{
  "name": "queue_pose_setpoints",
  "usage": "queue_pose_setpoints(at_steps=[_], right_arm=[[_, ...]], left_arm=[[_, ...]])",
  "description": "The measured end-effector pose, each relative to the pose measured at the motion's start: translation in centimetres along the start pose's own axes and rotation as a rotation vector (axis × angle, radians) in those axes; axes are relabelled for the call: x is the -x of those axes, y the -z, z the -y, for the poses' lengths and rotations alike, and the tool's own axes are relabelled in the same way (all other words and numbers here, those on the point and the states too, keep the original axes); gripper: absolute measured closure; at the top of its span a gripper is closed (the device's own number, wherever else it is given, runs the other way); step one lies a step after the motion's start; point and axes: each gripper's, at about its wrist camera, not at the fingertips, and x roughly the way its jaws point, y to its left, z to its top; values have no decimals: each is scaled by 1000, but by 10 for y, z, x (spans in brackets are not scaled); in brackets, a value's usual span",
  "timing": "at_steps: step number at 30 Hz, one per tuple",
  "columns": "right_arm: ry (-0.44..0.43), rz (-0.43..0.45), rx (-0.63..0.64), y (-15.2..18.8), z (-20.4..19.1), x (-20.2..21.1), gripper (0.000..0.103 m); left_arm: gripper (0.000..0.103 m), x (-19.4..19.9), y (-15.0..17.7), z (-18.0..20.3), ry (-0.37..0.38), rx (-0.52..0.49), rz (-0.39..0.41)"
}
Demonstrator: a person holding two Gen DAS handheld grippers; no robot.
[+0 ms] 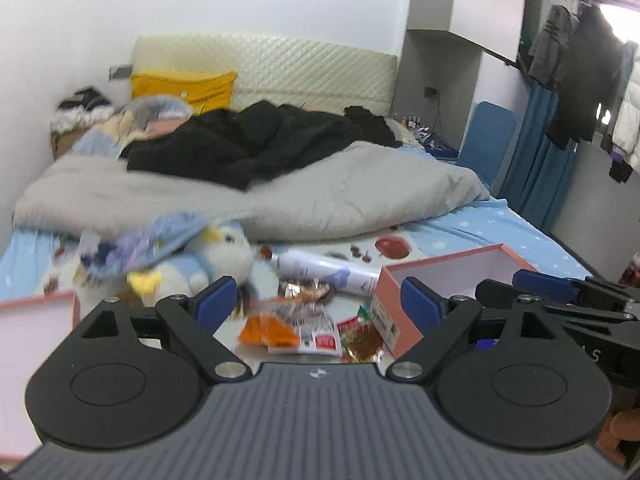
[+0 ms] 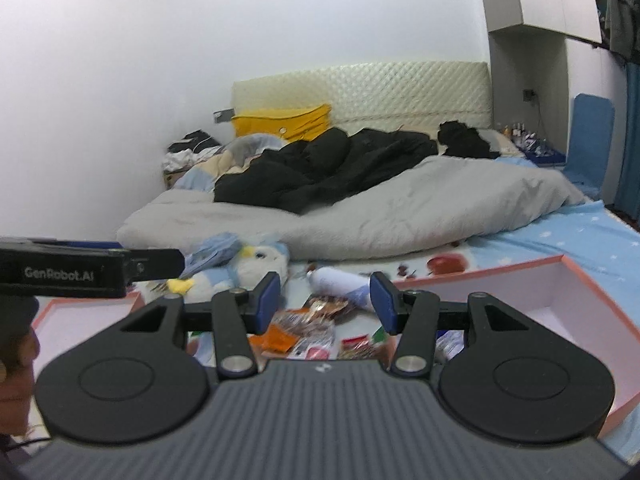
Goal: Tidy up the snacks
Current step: 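Withdraw both tools from the pink box back toward the snack pile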
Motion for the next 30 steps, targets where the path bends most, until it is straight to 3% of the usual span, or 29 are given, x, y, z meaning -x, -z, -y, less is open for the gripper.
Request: queue_pose_setpoints(at_steps=[8,16,30], right_arm=[[-3,-29,-12,30,-15,3,51],[8,-86,-19,60,-15,11,51],[11,-259,75,109,-34,10,51]], left_arm=[[11,-4,44,-5,-35,-21,-68],[11,-3,71,-15,-37,20,-103],[11,-8,118,-33,-51,48,-204]])
